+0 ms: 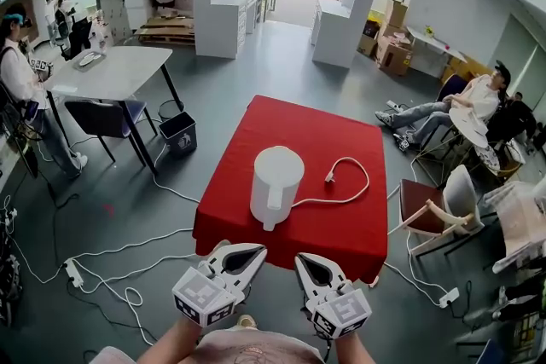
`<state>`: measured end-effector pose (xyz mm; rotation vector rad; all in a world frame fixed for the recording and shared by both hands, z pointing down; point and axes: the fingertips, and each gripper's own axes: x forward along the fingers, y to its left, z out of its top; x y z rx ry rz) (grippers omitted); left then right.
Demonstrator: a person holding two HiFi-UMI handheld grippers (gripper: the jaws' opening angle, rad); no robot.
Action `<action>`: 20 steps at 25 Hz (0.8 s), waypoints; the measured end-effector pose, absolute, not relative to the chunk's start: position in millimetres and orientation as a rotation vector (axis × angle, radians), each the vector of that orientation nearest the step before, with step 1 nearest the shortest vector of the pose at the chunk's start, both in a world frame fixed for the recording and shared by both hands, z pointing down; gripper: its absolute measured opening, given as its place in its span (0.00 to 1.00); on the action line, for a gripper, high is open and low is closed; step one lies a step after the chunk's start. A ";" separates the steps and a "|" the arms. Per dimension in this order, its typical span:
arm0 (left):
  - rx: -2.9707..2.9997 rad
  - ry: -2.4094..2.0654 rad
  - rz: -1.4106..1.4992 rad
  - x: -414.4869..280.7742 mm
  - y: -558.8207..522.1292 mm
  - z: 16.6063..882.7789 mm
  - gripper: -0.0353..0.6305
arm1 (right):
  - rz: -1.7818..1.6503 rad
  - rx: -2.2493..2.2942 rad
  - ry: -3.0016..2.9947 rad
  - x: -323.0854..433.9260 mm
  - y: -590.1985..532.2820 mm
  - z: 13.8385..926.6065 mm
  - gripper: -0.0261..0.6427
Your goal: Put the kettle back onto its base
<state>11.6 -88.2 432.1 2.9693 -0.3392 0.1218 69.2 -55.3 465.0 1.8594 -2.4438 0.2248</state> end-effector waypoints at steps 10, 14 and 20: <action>2.971 -0.370 0.108 17.0 -63.8 428.3 0.04 | 0.180 1.944 -2.410 85.0 -20.4 450.4 0.05; 2.970 -0.367 0.111 18.1 -42.3 428.0 0.04 | 0.189 1.989 -2.398 88.3 2.5 446.6 0.05; 2.985 -0.378 0.102 12.3 -9.1 427.7 0.04 | 0.180 2.021 -2.381 83.2 37.8 445.4 0.05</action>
